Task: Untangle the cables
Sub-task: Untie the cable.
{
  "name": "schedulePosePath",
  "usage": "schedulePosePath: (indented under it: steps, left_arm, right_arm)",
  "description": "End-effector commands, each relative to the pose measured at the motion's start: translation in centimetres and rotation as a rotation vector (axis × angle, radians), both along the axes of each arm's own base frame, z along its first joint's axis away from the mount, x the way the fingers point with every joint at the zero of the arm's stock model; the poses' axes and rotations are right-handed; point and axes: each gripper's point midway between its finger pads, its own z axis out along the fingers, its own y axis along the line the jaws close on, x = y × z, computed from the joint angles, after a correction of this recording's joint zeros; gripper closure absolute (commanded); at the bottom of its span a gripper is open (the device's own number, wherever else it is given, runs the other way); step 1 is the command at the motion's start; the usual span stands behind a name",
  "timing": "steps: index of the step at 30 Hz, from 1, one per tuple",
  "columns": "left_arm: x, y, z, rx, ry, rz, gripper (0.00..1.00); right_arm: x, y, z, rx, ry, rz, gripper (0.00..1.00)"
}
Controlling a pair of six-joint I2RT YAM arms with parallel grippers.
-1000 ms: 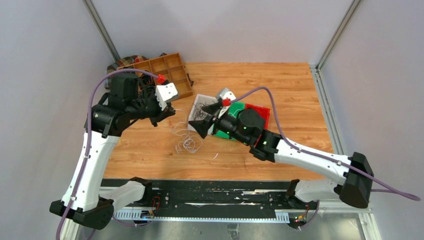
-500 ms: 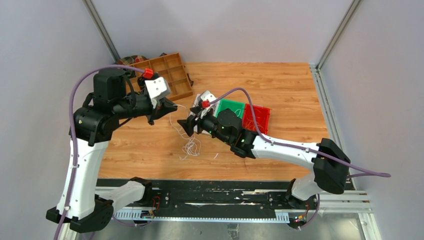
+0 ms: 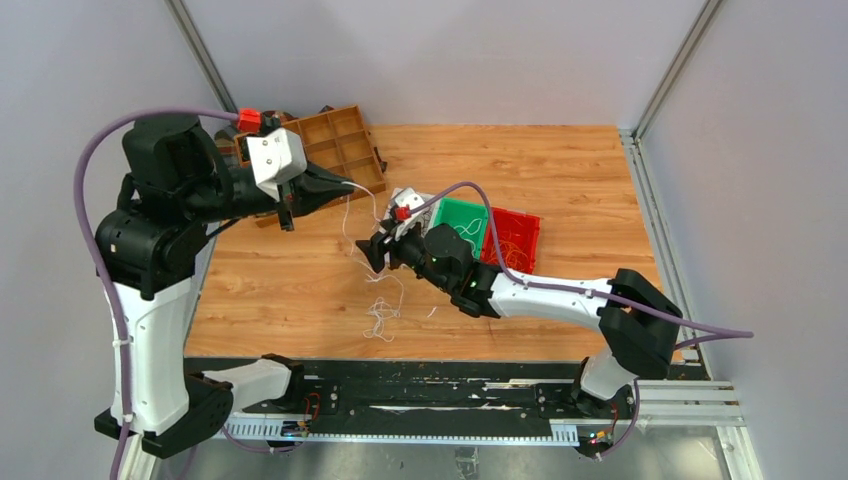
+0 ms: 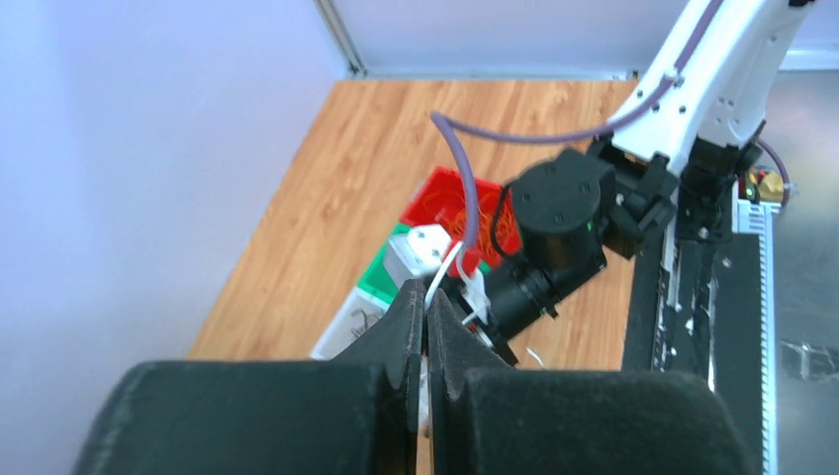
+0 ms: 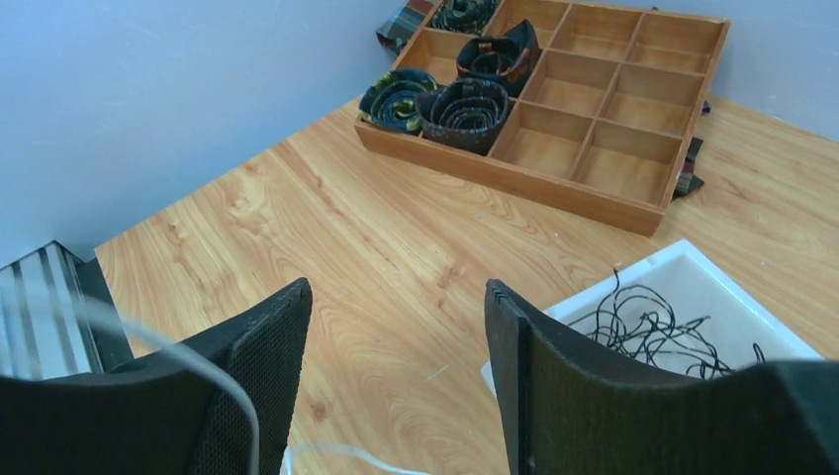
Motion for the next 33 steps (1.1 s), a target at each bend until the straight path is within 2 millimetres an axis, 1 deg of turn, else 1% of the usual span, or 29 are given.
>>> schedulePosePath:
  steps: [1, 5, 6, 10, 15, 19, 21, 24, 27, 30, 33]
  left_arm:
    - [-1.1, -0.3, 3.7, -0.05, -0.08, -0.033, 1.0]
    - [-0.9, 0.1, 6.6, -0.067, -0.18, -0.003, 1.0]
    - [-0.5, 0.2, 7.2, -0.069, -0.2, 0.009, 1.0]
    - [-0.2, 0.7, 11.0, -0.132, -0.308, 0.069, 0.99]
    - [-0.3, 1.5, 15.1, -0.23, -0.435, 0.131, 1.0]
    - [-0.3, 2.4, 17.9, -0.305, -0.509, 0.189, 1.0]
    - [-0.3, 2.6, 18.9, -0.334, -0.532, 0.206, 1.0]
    - [-0.4, 2.8, 19.6, -0.355, -0.553, 0.212, 1.0]
    - [-0.3, 2.7, 20.0, -0.372, -0.557, 0.208, 0.99]
    - [-0.1, 2.4, 20.0, -0.372, -0.552, 0.197, 0.99]
    - [0.1, 2.3, 19.9, -0.371, -0.548, 0.195, 1.0]
  right_arm:
    - [-0.4, -0.4, -2.3, -0.015, 0.019, -0.022, 0.36]
    - [-0.7, -1.8, -4.8, -0.052, 0.048, -0.046, 0.36]
    - [-0.8, -2.2, -5.3, -0.06, 0.052, -0.053, 0.36]
    - [-0.8, -3.7, -7.0, -0.091, 0.067, -0.081, 0.36]
    - [-1.0, -5.1, -8.4, -0.104, 0.091, -0.099, 0.36]
    - [-1.4, -6.0, -9.5, -0.11, 0.105, -0.103, 0.35]
    - [-1.5, -6.4, -9.7, -0.104, 0.108, -0.108, 0.35]
    - [-1.5, -7.0, -9.3, -0.092, 0.103, -0.115, 0.34]
    - [-1.4, -7.7, -8.1, -0.071, 0.085, -0.121, 0.34]
    - [-2.0, -8.0, -5.7, -0.024, 0.053, -0.088, 0.32]
    - [-3.5, -7.3, -2.9, 0.029, 0.012, 0.014, 0.28]
